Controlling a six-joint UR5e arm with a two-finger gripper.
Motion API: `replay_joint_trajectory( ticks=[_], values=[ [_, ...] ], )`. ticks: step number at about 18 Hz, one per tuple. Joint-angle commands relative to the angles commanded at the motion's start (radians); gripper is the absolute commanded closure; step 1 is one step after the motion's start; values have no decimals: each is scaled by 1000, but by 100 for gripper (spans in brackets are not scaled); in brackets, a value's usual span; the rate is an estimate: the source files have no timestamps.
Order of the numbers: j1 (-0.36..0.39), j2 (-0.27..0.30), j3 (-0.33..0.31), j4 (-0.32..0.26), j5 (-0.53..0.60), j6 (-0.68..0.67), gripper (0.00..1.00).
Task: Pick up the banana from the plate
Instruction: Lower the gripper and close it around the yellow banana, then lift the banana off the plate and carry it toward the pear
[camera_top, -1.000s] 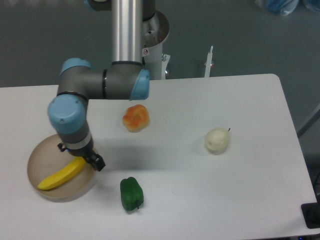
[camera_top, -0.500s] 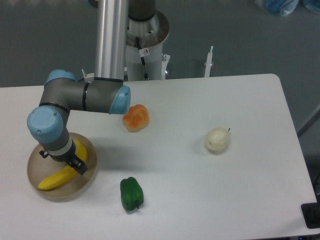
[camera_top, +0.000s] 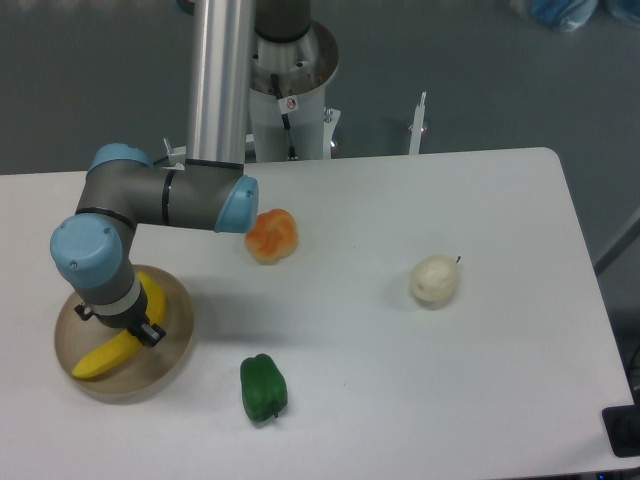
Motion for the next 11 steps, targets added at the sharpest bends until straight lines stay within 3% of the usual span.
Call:
replay_joint_trajectory(
  ticks=[6, 11],
  values=[
    [95, 90, 23, -6, 9, 56, 100],
    [245, 176, 23, -23, 5, 213, 100]
  ],
)
